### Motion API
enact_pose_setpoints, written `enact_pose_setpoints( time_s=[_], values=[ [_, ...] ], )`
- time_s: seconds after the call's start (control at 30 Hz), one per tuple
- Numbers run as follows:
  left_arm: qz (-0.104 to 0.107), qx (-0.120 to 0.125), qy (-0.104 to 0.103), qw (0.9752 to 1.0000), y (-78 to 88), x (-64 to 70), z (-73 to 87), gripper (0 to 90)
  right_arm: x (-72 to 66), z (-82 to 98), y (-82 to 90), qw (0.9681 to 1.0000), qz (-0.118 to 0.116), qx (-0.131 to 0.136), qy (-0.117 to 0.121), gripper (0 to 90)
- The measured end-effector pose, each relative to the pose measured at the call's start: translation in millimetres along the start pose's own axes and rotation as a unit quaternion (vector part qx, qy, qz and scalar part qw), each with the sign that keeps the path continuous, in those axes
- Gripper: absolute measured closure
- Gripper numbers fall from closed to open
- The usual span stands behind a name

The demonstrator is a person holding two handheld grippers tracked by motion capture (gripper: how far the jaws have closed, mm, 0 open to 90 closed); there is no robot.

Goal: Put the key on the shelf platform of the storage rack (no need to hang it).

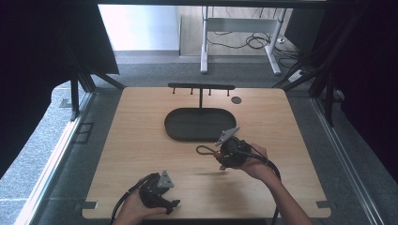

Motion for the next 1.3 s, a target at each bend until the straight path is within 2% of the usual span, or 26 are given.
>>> enact_pose_setpoints(
  time_s=[0.33, 0.6, 1.0, 1.3],
  values=[
    [0.000, -0.004, 0.005, 1.0000, -2.1, -2.7, 2.0, 19.2, -1.9, 6.0, -2.7, 1.0000, -0.005, 0.000, -0.006, 66.7],
    [-0.009, -0.010, 0.024, 0.9996, -7.5, -10.3, 6.5, 19.2, -6.9, 14.0, -12.7, 0.9999, -0.013, -0.005, -0.008, 66.7],
    [-0.010, -0.009, 0.024, 0.9996, -7.1, -9.8, 5.6, 19.2, -9.6, 19.4, -18.2, 0.9997, -0.019, -0.007, -0.012, 66.7],
    [-0.010, -0.006, 0.024, 0.9996, -6.1, -10.3, 5.1, 19.2, -12.5, 11.5, -21.0, 0.9997, -0.024, -0.008, -0.004, 66.8]
  ],
)
Point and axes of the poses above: each handheld gripper's, and its own axes: y roughly backward along the jaws, z roughly out of its underside, x roughly to its right, the point moved 7 cm from there along -y, roughly forward along the jaws, and after that the axes turned 2 degrees about x, right-handed, at the moved point
